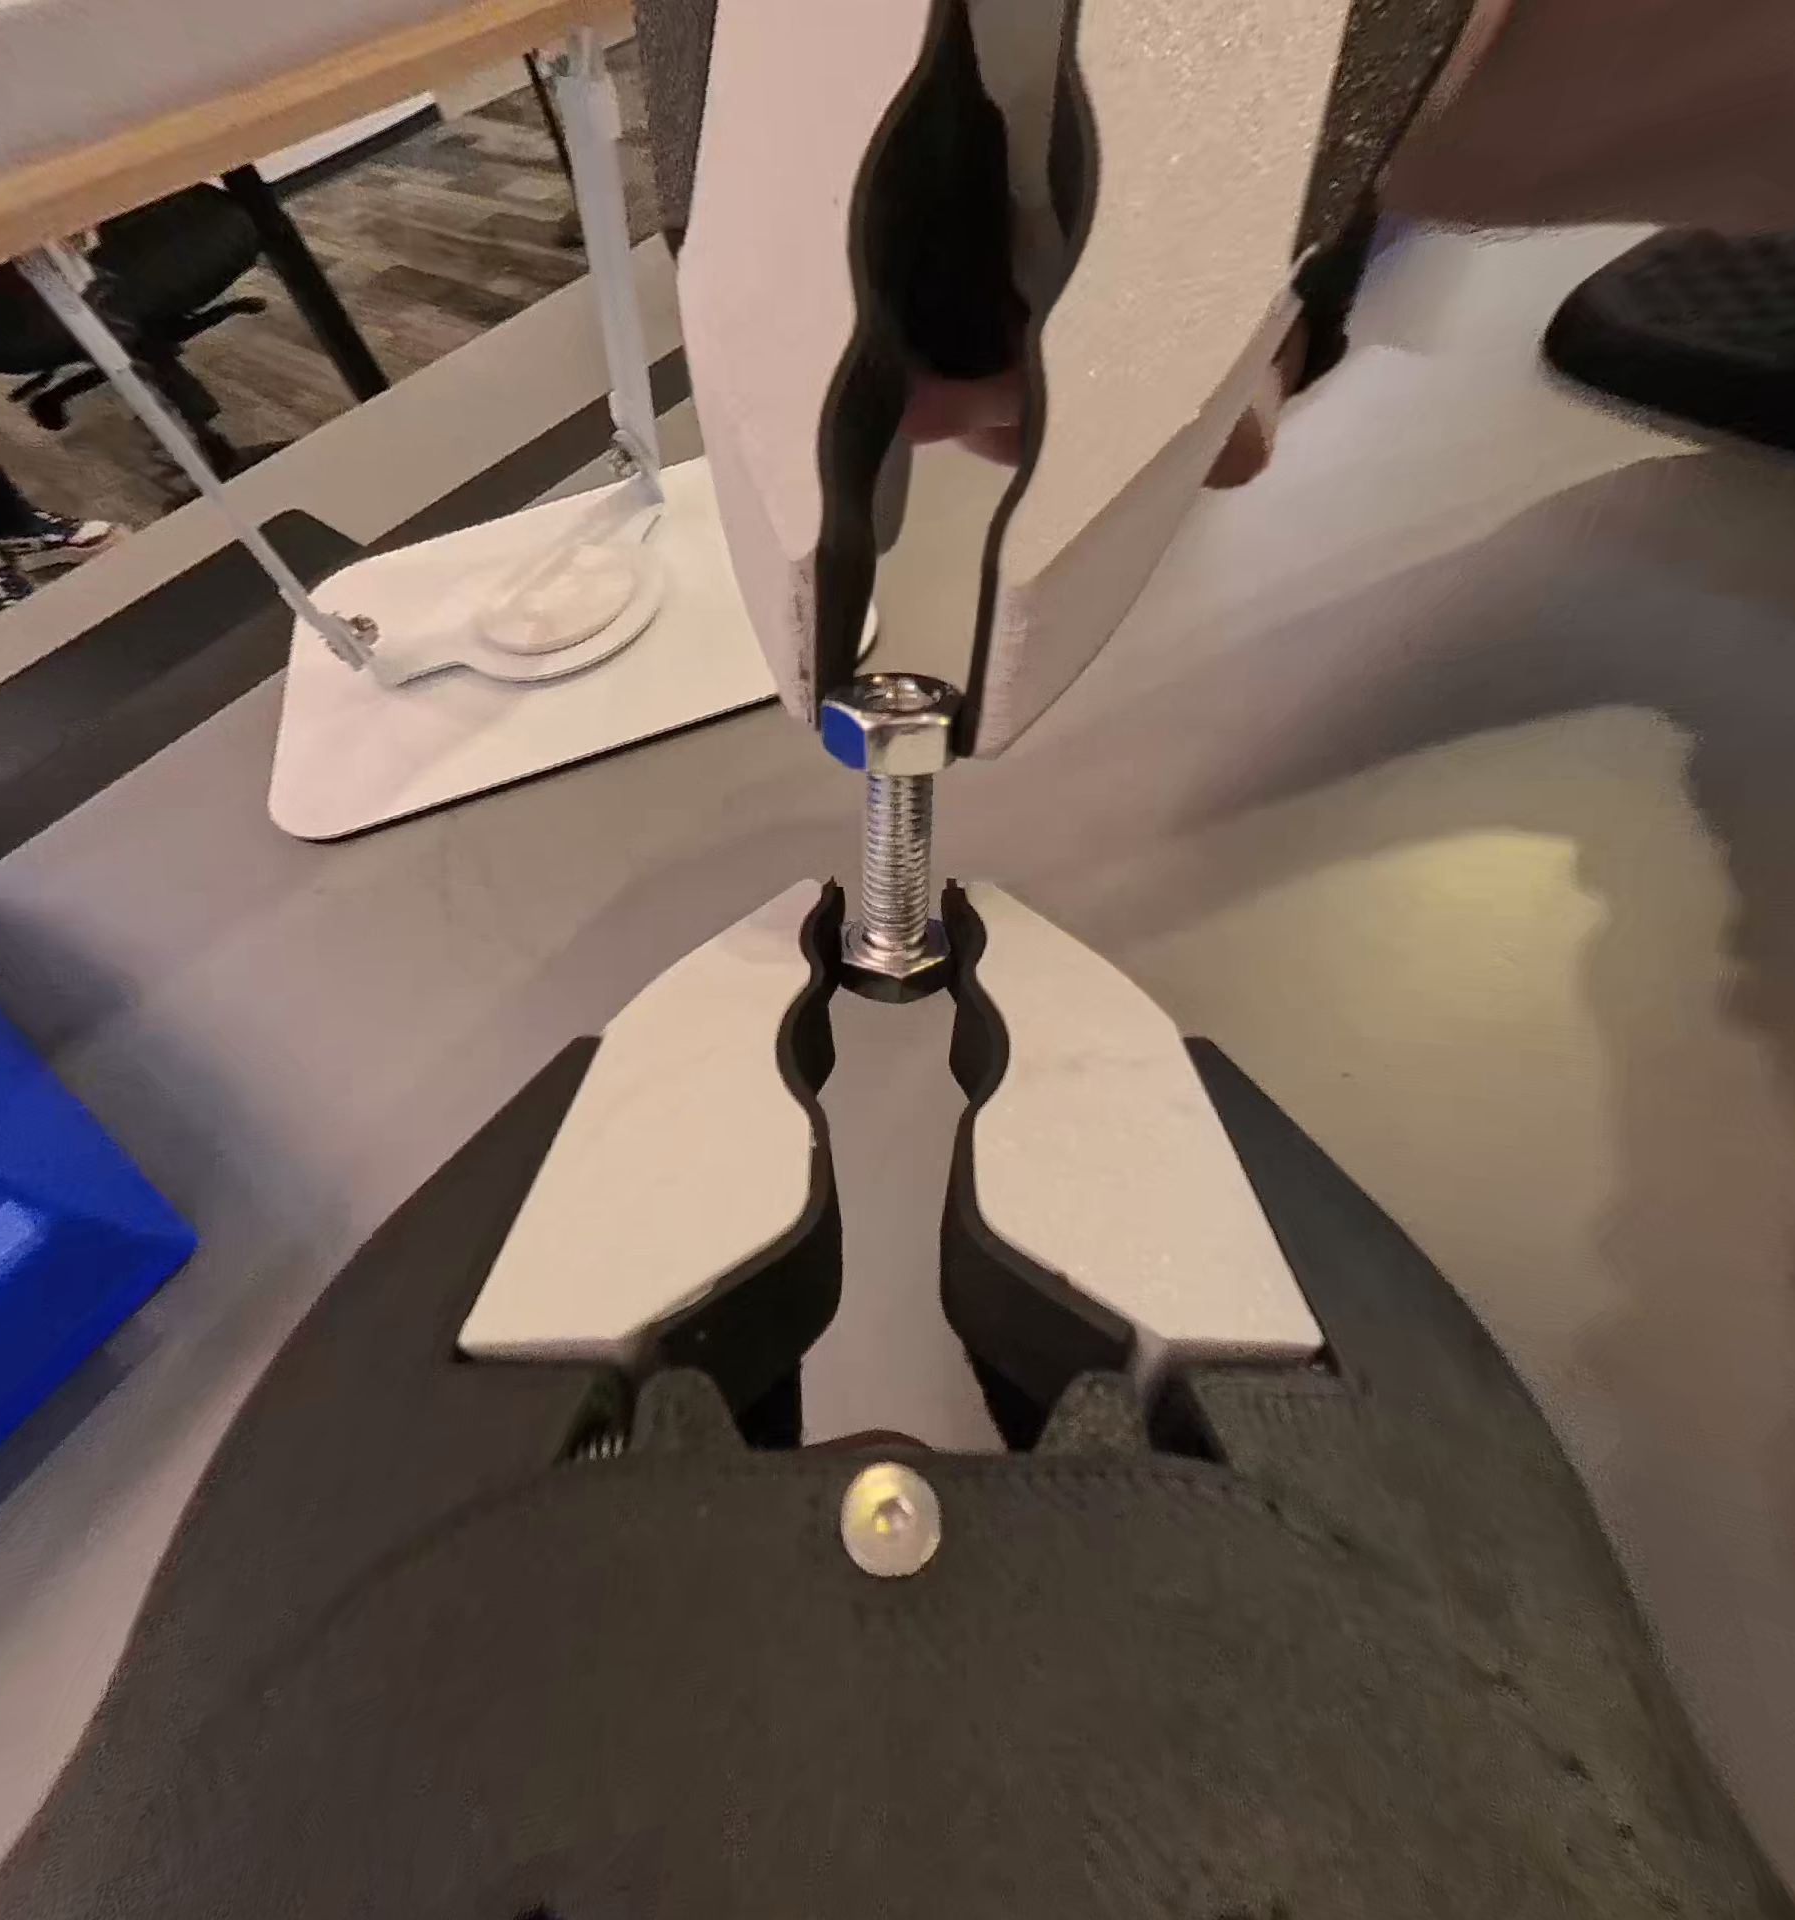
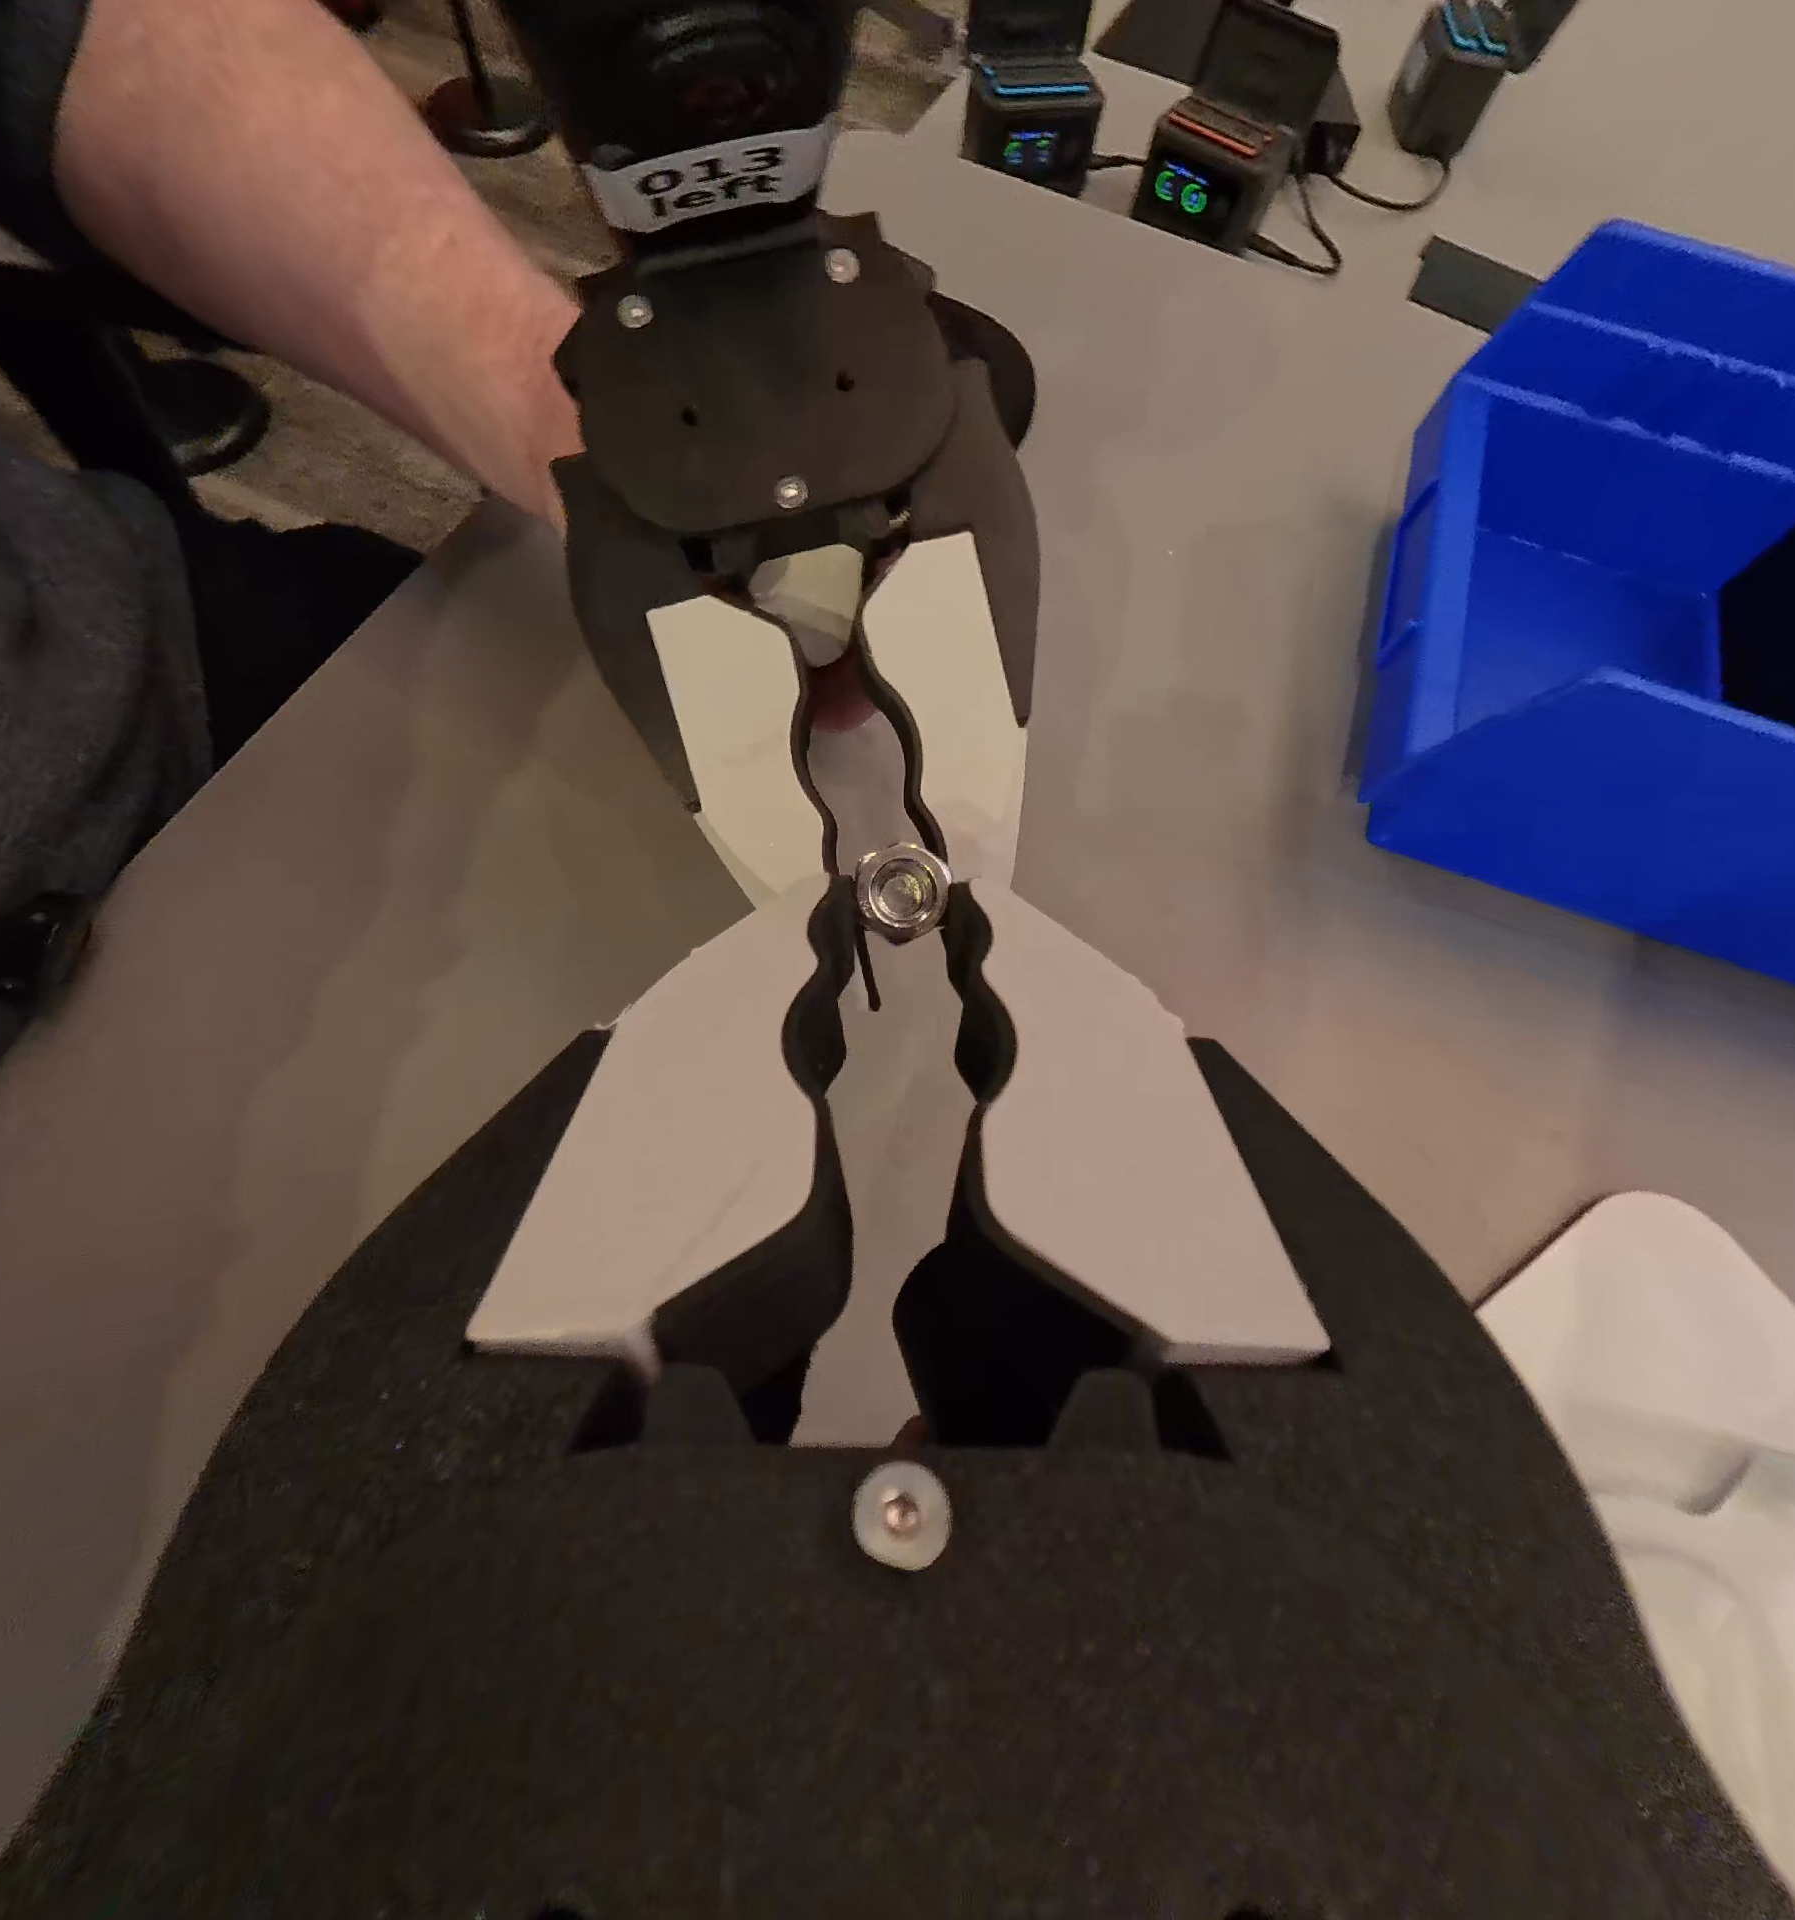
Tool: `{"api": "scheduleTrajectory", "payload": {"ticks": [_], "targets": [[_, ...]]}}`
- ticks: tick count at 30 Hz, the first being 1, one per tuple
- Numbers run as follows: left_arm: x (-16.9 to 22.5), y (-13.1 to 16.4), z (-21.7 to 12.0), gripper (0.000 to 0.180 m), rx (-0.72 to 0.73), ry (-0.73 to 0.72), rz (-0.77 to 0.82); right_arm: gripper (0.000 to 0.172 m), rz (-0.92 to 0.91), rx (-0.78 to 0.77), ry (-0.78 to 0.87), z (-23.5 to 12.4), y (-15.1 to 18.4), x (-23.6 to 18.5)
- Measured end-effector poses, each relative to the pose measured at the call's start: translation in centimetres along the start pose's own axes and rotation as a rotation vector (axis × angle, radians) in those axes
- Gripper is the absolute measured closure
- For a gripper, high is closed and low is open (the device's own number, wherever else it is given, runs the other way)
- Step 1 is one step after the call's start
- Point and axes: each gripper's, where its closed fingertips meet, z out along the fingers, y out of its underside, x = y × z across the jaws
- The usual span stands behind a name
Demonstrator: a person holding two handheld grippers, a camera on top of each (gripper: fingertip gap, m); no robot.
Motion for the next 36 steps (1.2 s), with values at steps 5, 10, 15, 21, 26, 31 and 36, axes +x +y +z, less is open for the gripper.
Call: {"api": "scheduleTrajectory", "payload": {"ticks": [5, 10, 15, 21, 26, 31, 36], "targets": [[-1.1, 0.8, 0.2, 0.162, -0.057, -0.107, 0.029, 0.154, 0.166, 0.014, 0.091, 0.5, 0.6, 0.7], [-2.1, 1.4, 0.3, 0.162, -0.126, -0.232, 0.086, 0.155, 0.378, 0.047, 0.199, 0.8, 1.4, 1.3], [-2.4, 1.9, 0.4, 0.162, -0.176, -0.308, 0.17, 0.155, 0.517, 0.094, 0.283, 1.0, 1.8, 1.1], [-2.6, 1.7, 0.4, 0.162, -0.154, -0.311, 0.146, 0.155, 0.541, 0.108, 0.289, 0.9, 1.7, 1.5], [-2.6, 1.5, 0.4, 0.162, -0.131, -0.3, 0.117, 0.155, 0.524, 0.114, 0.294, 0.8, 1.4, 1.7], [-2.6, 1.2, 0.4, 0.162, -0.102, -0.283, 0.084, 0.151, 0.517, 0.115, 0.296, 1.0, 1.4, 1.7], [-2.7, 1.2, 0.4, 0.162, -0.095, -0.278, 0.073, 0.155, 0.517, 0.121, 0.288, 1.1, 1.2, 1.8]]}}
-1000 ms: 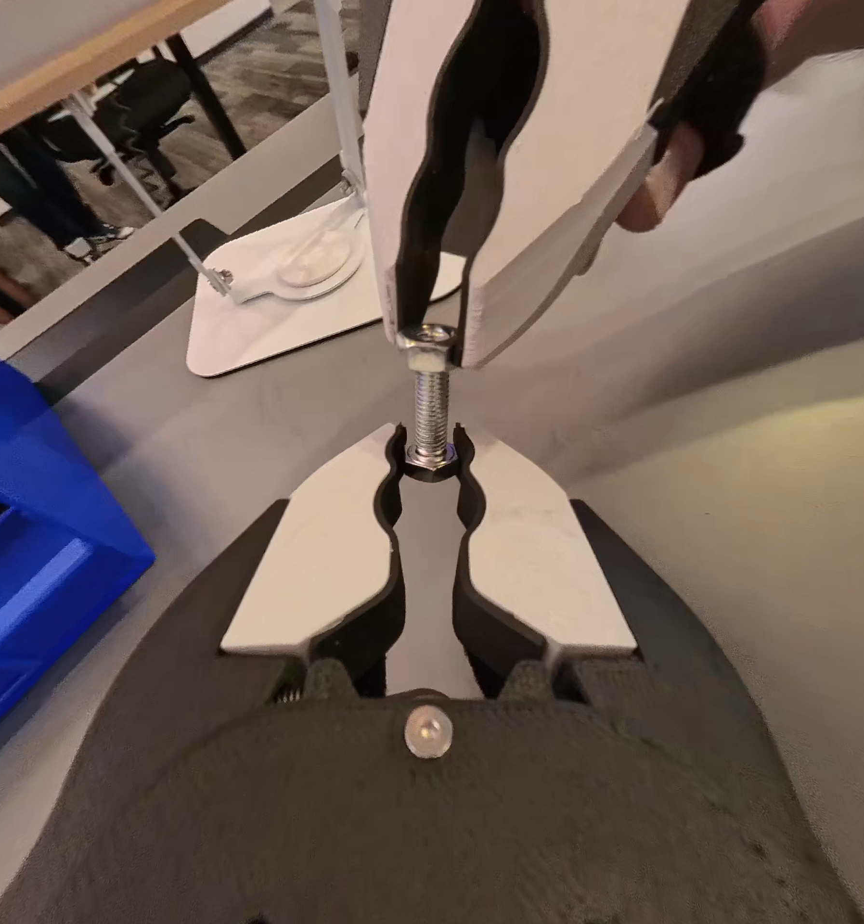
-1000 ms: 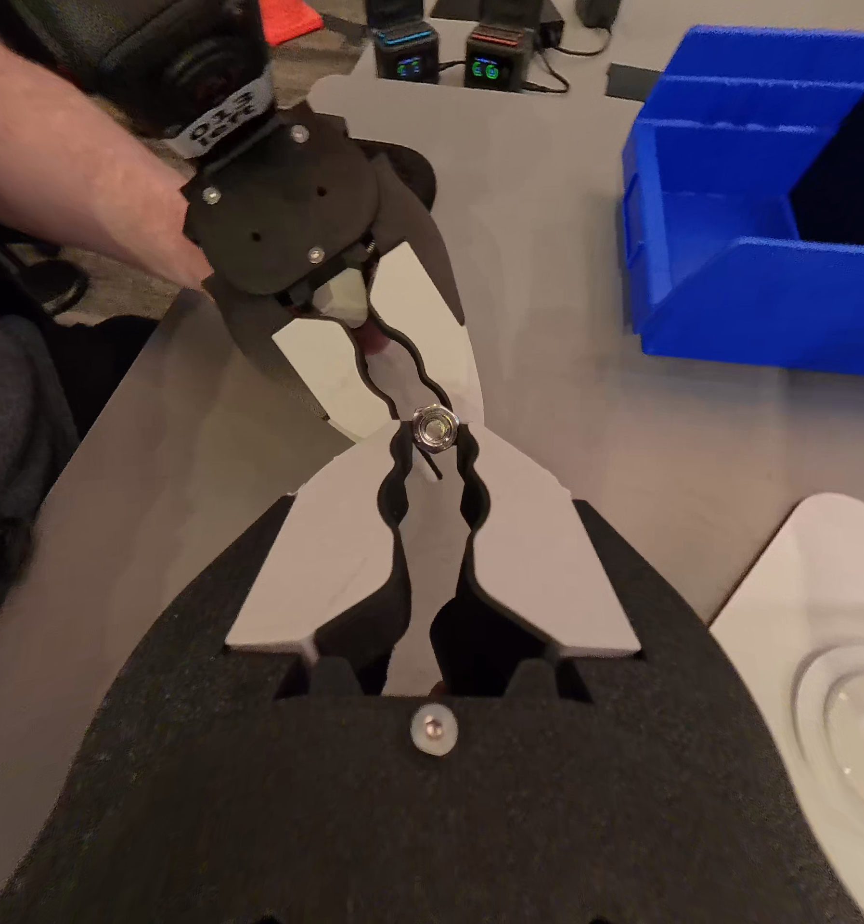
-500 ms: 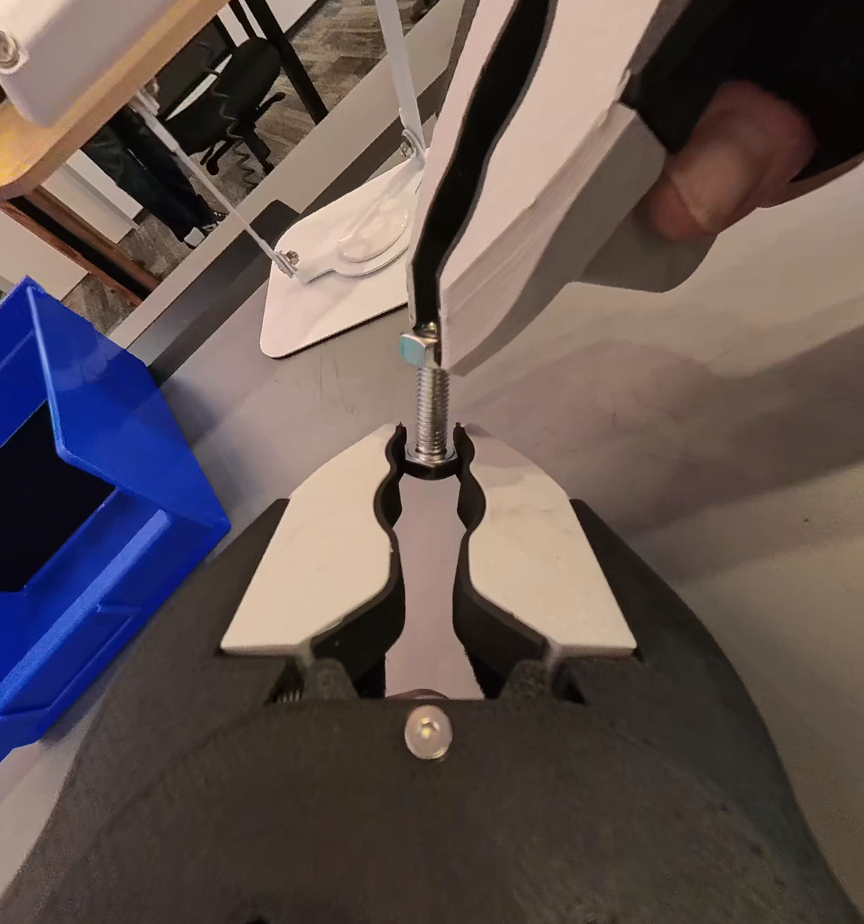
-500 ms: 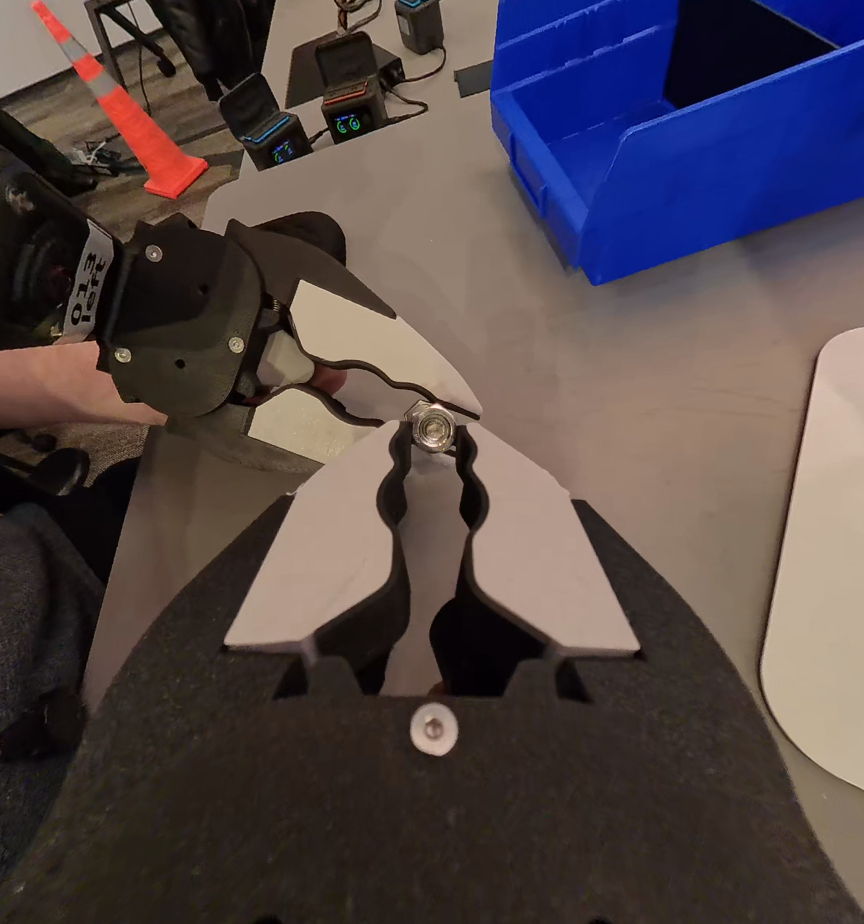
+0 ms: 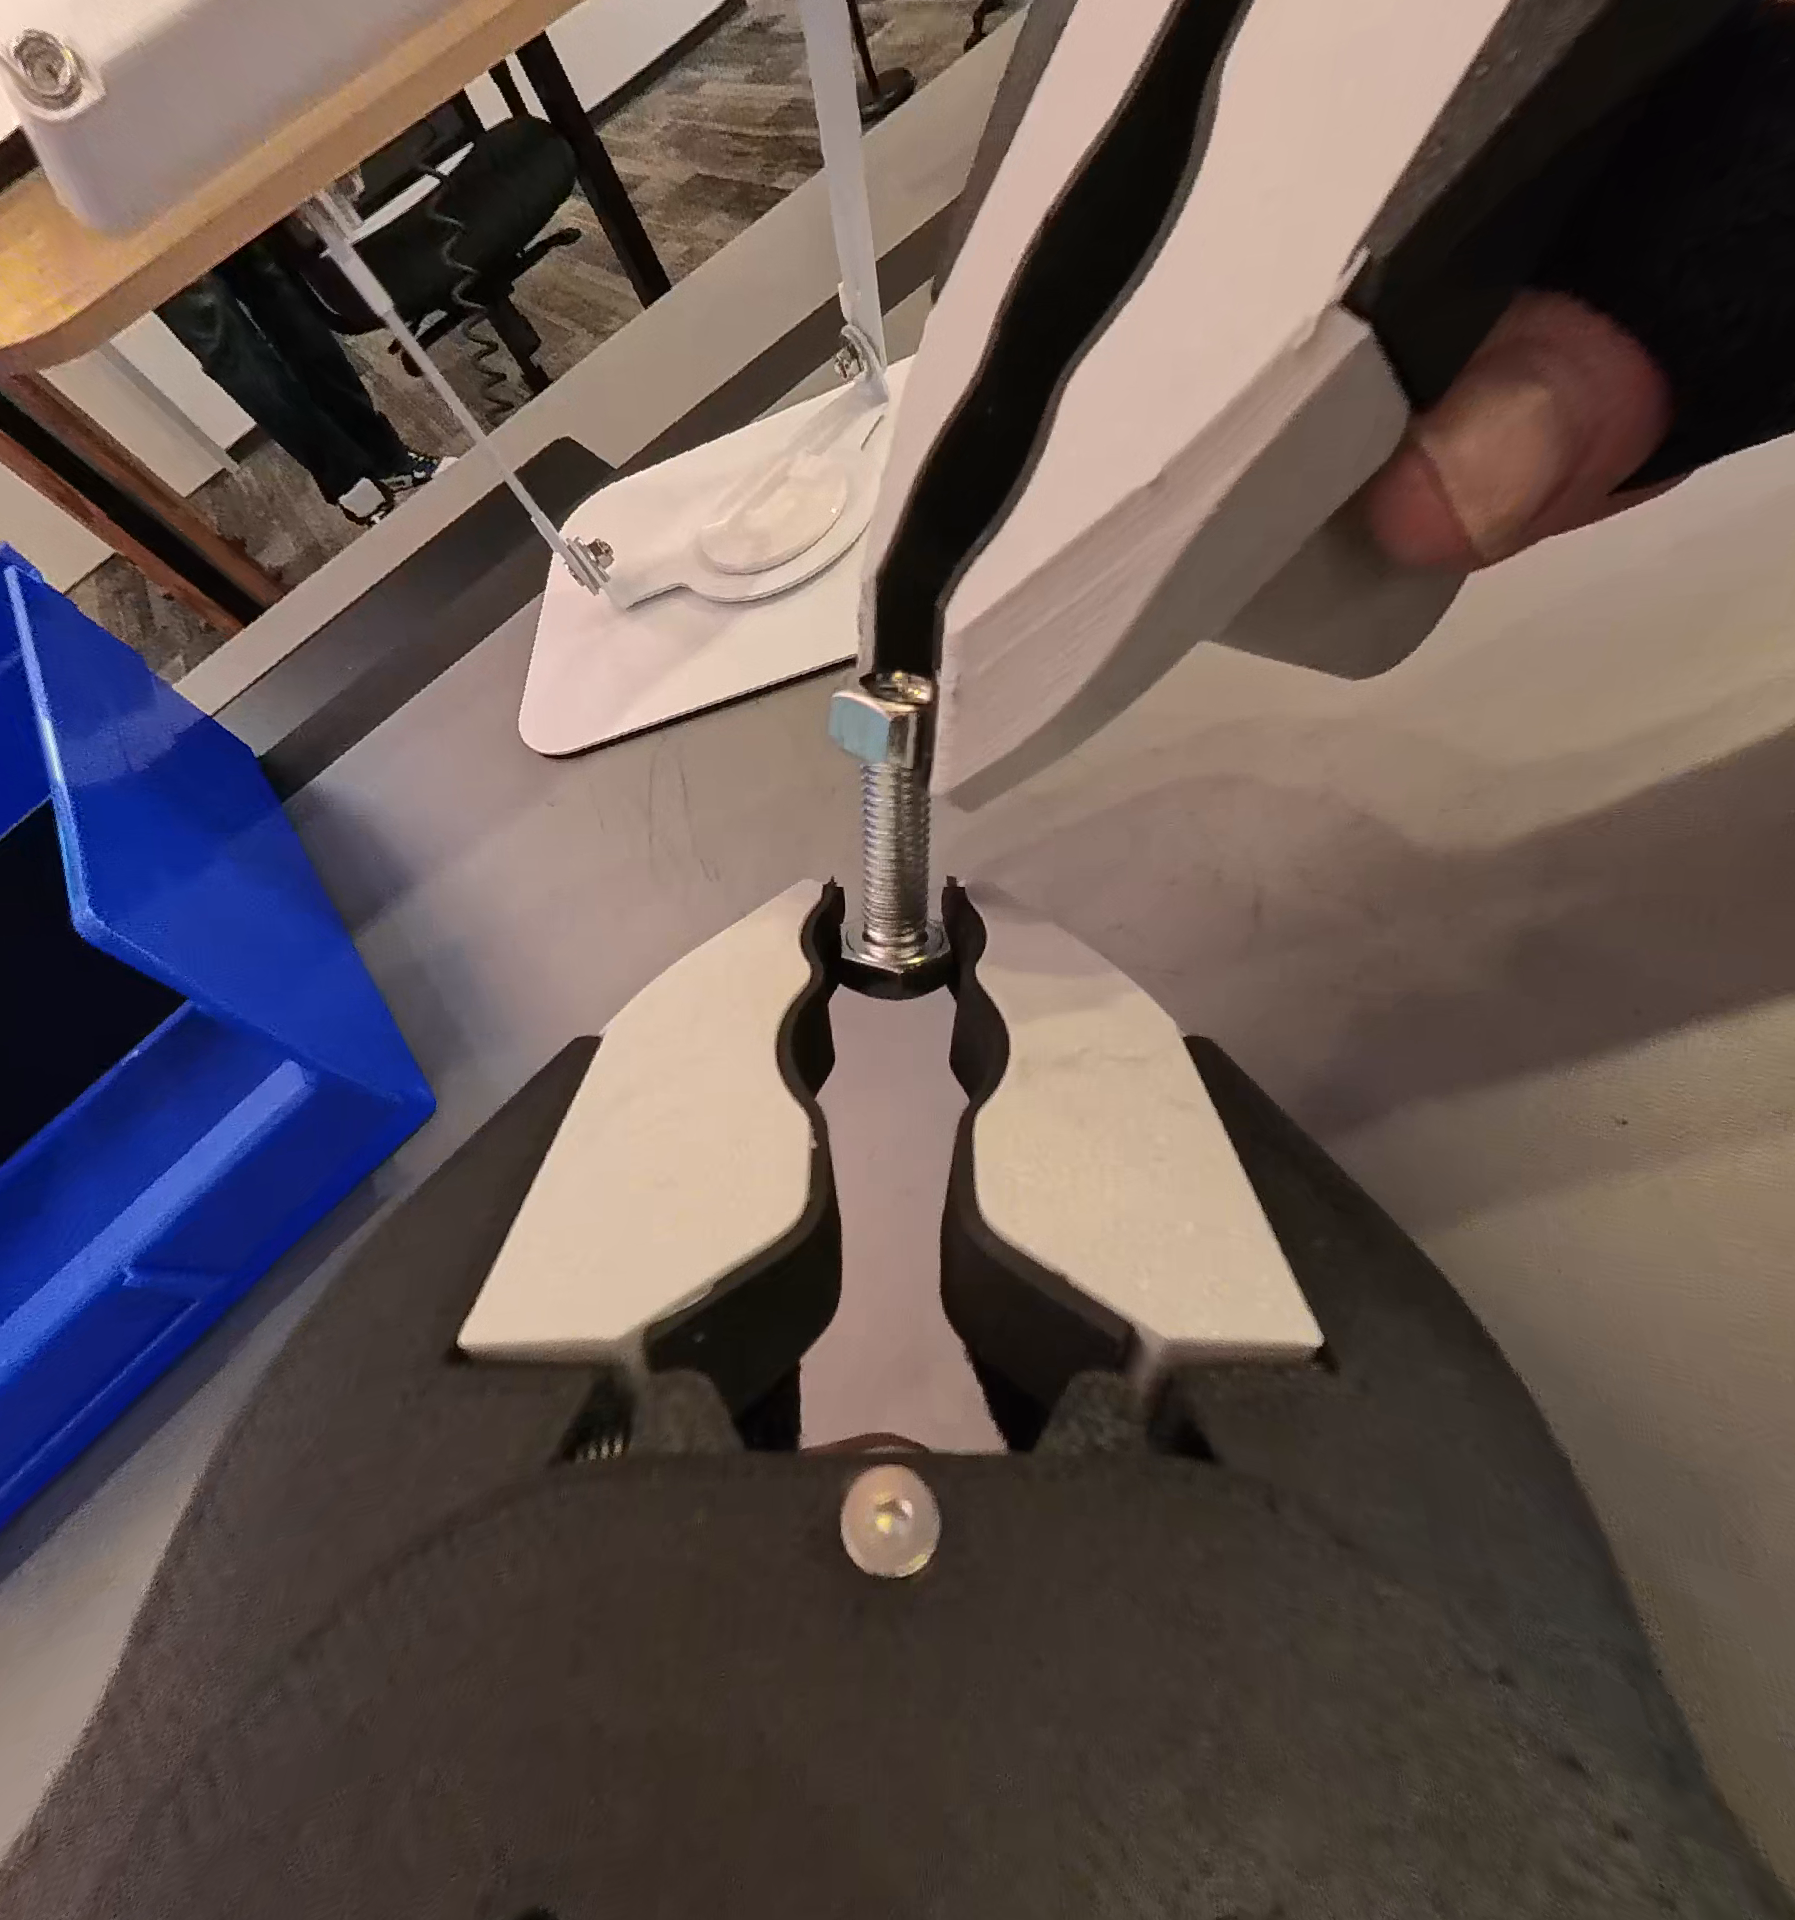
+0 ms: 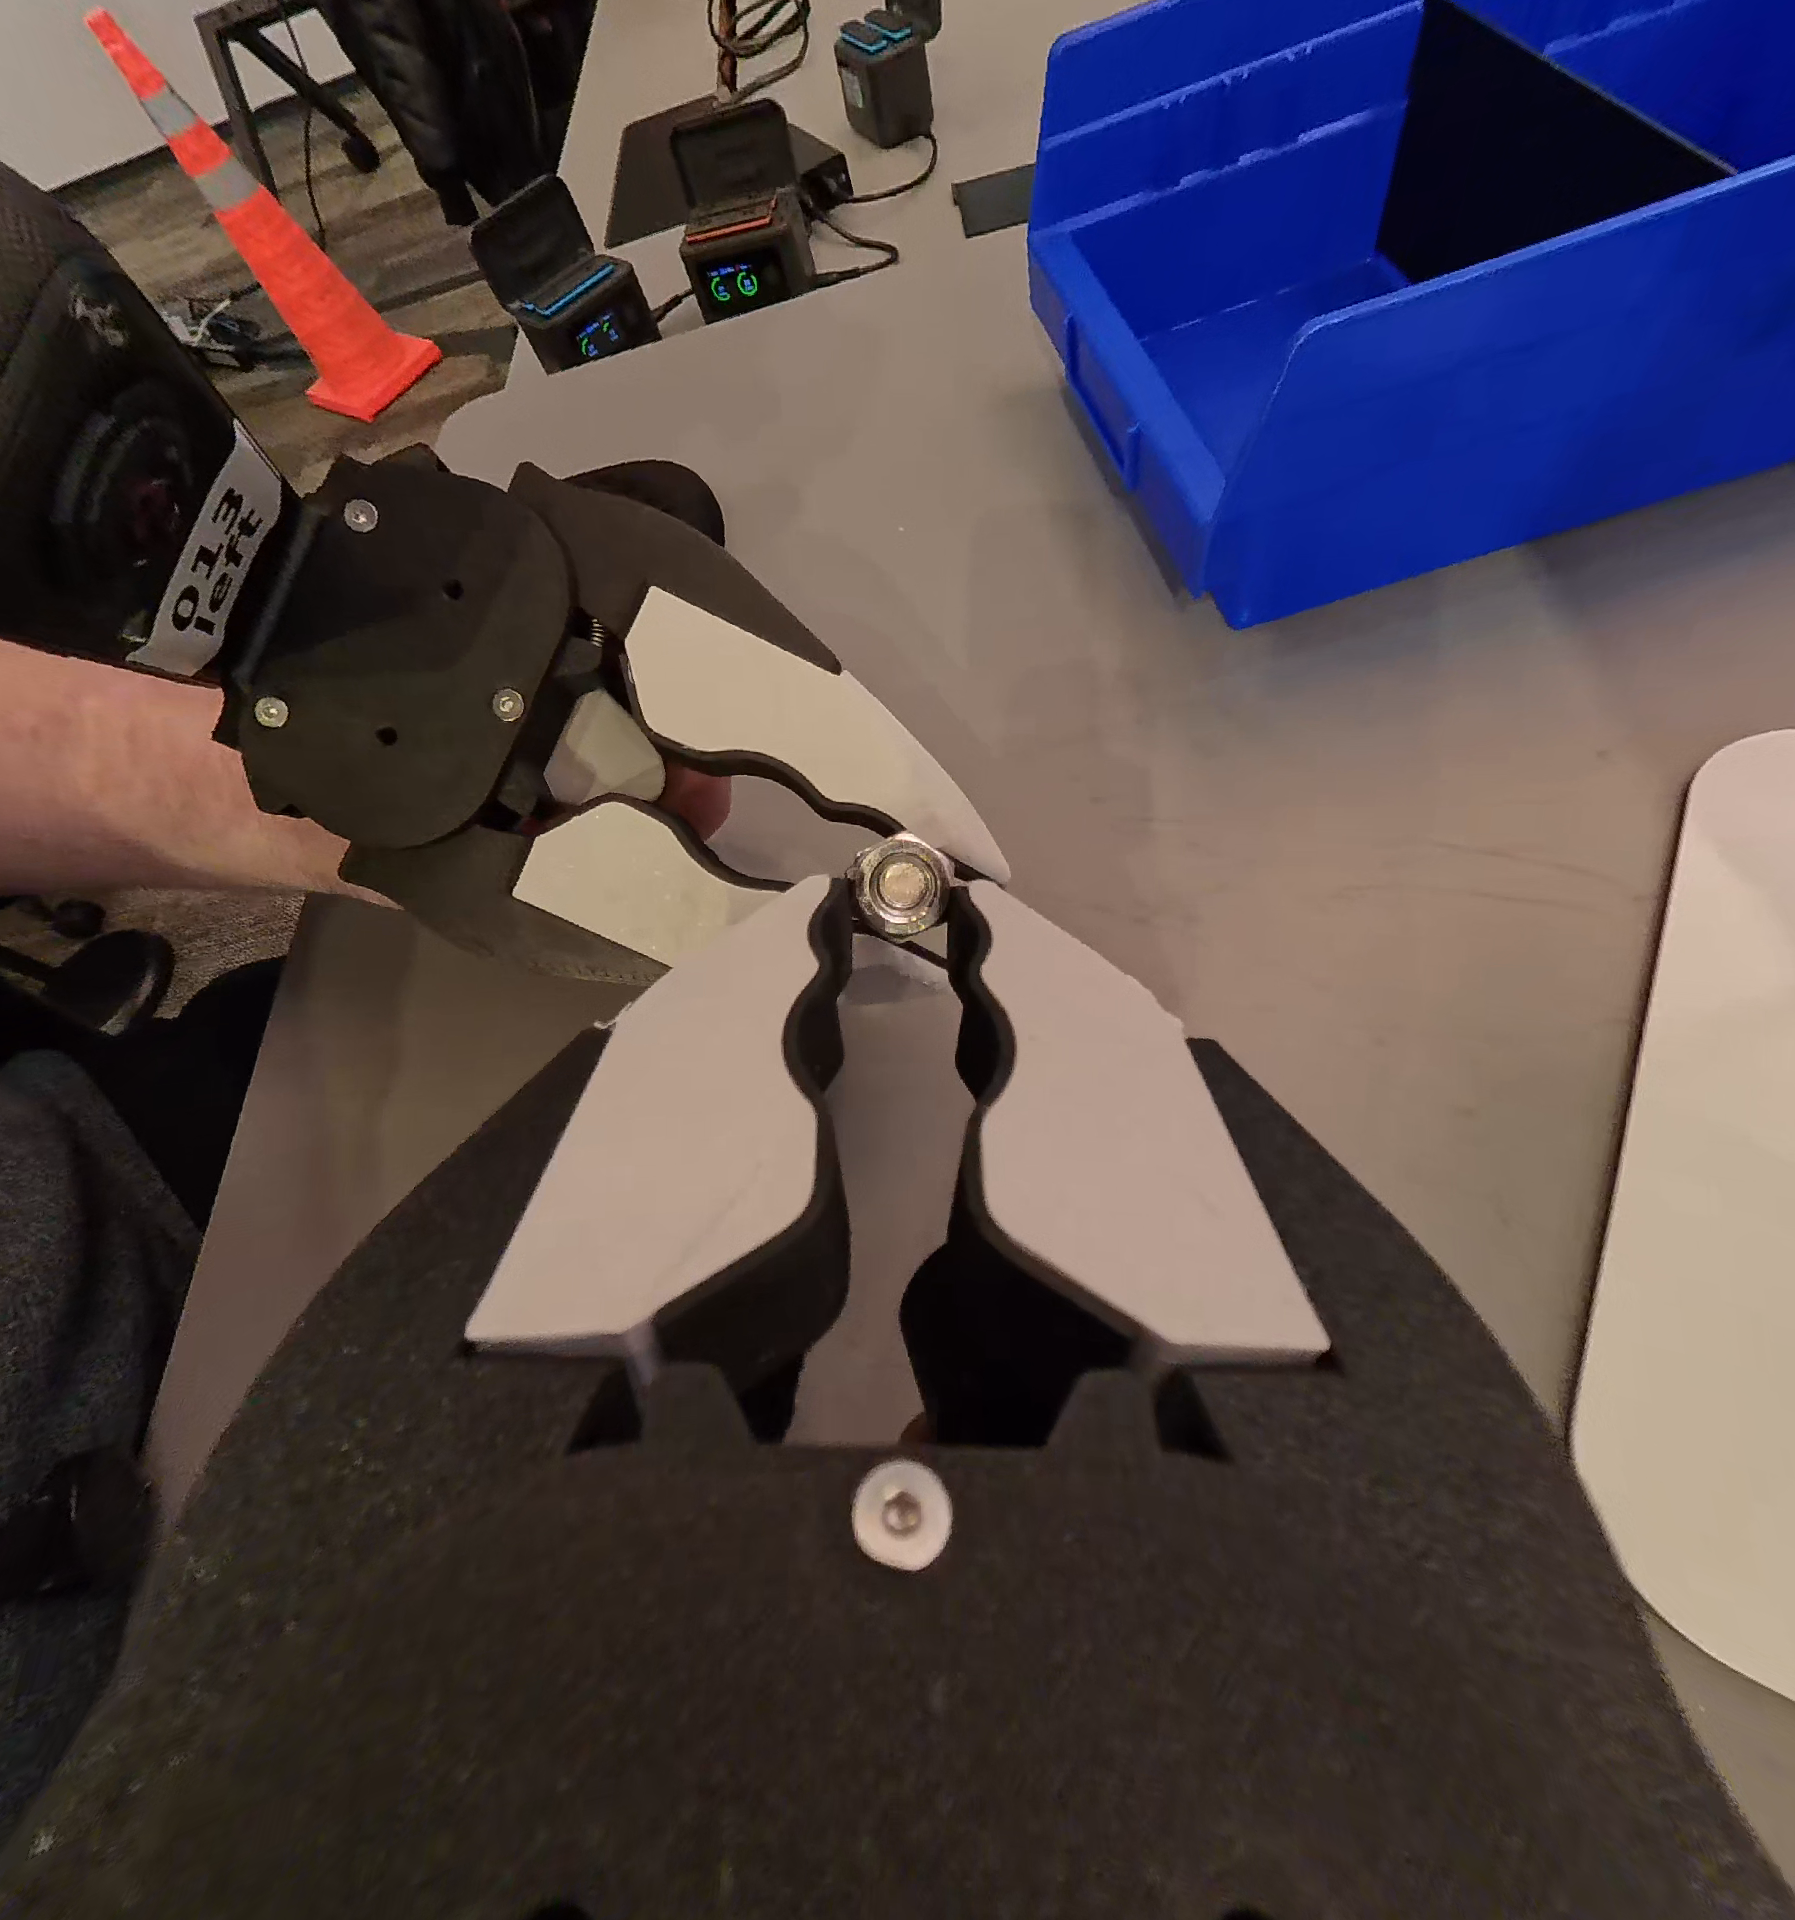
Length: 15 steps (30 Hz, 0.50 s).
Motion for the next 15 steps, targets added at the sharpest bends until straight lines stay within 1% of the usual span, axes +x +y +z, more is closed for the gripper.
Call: {"api": "scheduleTrajectory", "payload": {"ticks": [2, 4, 7, 9, 11, 13, 14, 15], "targets": [[0.1, -0.1, 0.0, 0.162, 0.002, 0.002, 0.006, 0.153, -0.008, -0.007, 0.001, 0.0, 0.0, 0.0], [0.1, -0.2, 0.0, 0.162, 0.006, 0.002, 0.011, 0.146, -0.011, -0.017, -0.001, 0.1, 0.1, 0.0], [0.3, -0.4, -0.1, 0.162, 0.014, 0.008, 0.006, 0.146, -0.02, -0.011, -0.004, 0.1, 0.0, -0.2], [0.3, -0.5, -0.1, 0.162, 0.025, 0.015, -0.004, 0.142, -0.031, -0.01, -0.011, 0.1, -0.2, -0.3], [0.8, -1.0, -0.3, 0.162, 0.061, 0.067, -0.045, 0.139, -0.076, 0.01, -0.019, -0.3, -0.7, -0.4], [0.9, -1.4, -0.4, 0.162, 0.093, 0.108, -0.11, 0.13, -0.148, 0.08, -0.032, -1.1, -1.8, -0.6], [1.1, -1.8, -0.6, 0.162, 0.125, 0.145, -0.137, 0.13, -0.178, 0.113, -0.054, -1.4, -2.3, -0.9], [1.3, -2.2, -0.8, 0.162, 0.155, 0.173, -0.16, 0.134, -0.203, 0.132, -0.09, -1.6, -2.6, -1.4]]}}
